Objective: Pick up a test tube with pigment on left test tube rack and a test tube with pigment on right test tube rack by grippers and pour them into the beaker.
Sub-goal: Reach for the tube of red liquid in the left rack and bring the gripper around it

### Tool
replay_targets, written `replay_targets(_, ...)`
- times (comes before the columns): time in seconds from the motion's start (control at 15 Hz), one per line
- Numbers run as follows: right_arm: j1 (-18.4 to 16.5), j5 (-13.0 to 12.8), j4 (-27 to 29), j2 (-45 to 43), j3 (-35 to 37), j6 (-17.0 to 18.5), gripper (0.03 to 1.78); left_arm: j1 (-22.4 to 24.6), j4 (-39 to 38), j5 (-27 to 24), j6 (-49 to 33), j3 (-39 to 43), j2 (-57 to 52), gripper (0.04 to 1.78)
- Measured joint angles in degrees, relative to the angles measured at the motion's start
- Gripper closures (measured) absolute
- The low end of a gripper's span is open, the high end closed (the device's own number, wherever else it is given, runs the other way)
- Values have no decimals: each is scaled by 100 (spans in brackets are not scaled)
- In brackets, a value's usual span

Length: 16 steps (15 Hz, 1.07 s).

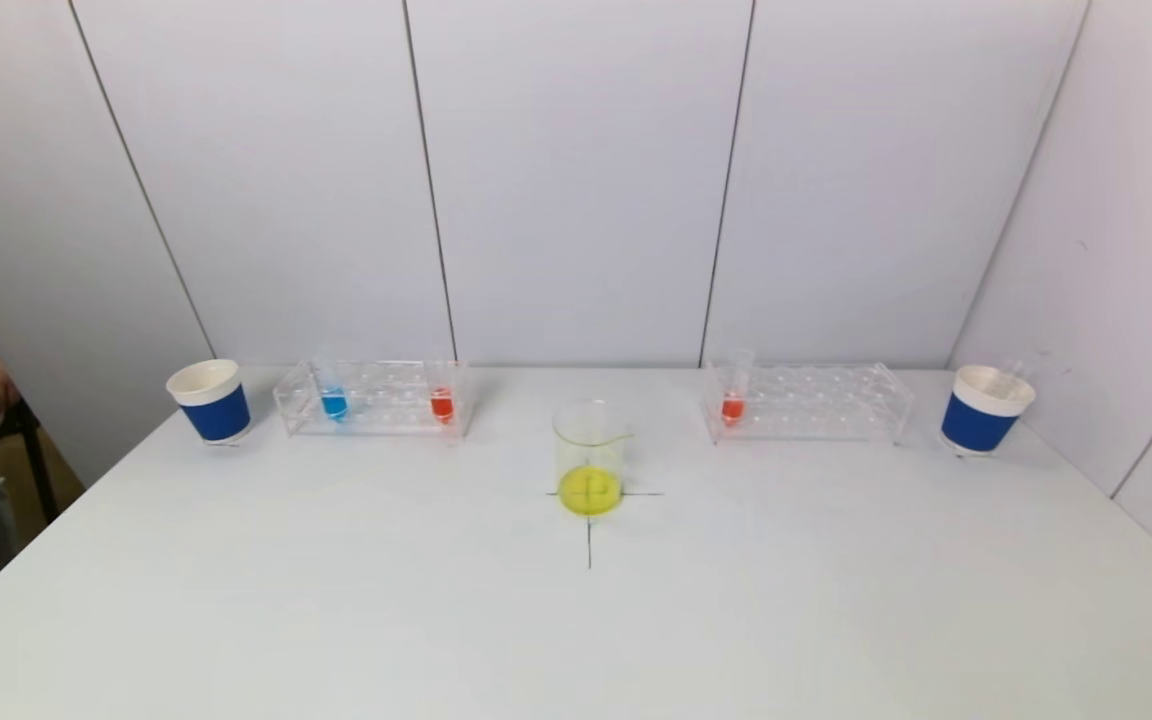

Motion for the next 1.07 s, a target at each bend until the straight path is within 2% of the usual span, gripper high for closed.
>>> replay_targets(0.47, -9, -4, -1017, -449, 887, -449, 5, -2, 0, 2, 0, 0, 0, 6)
replay_targets(0.6, -9, 61, -711, -458, 948, -479, 5, -2, 0, 2, 0, 0, 0, 6)
replay_targets(0.73, -13, 319, -221, -462, 964, -510, 5, -2, 0, 2, 1, 0, 0, 6)
replay_targets(0.8, -15, 355, -63, -462, 967, -503, 5, -2, 0, 2, 0, 0, 0, 6)
replay_targets(1.07, -20, 350, -39, -462, 967, -401, 5, -5, 0, 2, 1, 0, 2, 6)
